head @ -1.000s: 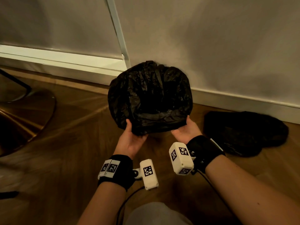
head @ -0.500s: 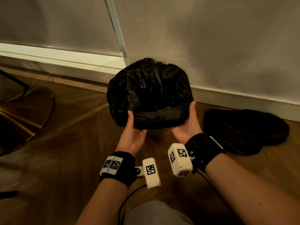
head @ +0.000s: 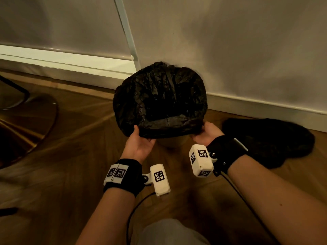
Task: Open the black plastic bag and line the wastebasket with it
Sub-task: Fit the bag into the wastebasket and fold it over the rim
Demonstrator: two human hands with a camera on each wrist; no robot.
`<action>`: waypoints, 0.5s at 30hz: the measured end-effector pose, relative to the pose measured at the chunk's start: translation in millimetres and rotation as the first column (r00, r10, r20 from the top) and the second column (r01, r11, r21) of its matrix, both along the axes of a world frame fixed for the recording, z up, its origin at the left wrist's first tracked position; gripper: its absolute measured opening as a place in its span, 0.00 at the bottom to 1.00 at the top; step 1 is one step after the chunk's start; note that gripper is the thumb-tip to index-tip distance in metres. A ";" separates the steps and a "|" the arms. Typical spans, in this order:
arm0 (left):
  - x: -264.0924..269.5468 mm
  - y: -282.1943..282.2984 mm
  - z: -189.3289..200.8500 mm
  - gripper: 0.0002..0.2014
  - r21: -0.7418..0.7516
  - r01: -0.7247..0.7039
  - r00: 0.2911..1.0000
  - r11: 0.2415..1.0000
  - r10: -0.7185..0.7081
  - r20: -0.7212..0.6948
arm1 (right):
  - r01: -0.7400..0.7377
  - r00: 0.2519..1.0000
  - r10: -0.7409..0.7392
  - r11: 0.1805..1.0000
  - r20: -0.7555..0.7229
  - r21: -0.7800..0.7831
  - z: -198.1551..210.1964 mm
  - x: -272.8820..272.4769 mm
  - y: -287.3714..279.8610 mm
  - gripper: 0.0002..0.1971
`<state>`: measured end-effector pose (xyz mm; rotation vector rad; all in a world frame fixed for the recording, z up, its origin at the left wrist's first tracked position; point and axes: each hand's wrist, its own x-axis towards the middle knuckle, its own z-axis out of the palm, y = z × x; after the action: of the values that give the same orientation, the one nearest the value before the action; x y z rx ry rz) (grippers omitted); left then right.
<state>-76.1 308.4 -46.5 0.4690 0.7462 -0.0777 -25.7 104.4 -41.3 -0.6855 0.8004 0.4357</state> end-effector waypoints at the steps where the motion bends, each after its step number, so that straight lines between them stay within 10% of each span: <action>1: 0.2 0.5 0.5 0.24 -0.003 0.008 1.000 1.000 -0.008 0.009 | 0.010 1.000 -0.011 0.991 -0.005 -0.132 2.5 3.4 -4.4 0.17; 4: -0.2 0.2 -1.3 0.25 -0.021 0.032 0.999 0.999 -0.031 0.040 | 0.146 0.984 -0.072 0.856 0.166 -0.495 5.0 13.2 -16.7 0.17; 8: -1.8 -4.7 -5.6 0.25 -0.048 0.058 0.997 0.997 -0.056 0.044 | -0.167 0.880 0.447 0.605 0.158 -0.779 14.6 14.3 1.5 0.40; 11: -2.2 -4.9 -3.5 0.26 -0.055 0.078 0.995 0.995 -0.074 0.060 | -0.201 0.749 0.660 0.309 0.057 -0.930 22.9 25.5 0.4 0.19; 15: -10.8 -1.9 0.4 0.25 -0.029 0.154 0.987 0.988 -0.152 0.059 | -0.297 0.736 0.677 0.349 0.020 -0.889 46.7 45.9 -20.0 0.11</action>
<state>-86.9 306.4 -46.2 0.4943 0.6516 -0.2197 20.2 84.4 5.3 -1.9626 0.3263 0.4182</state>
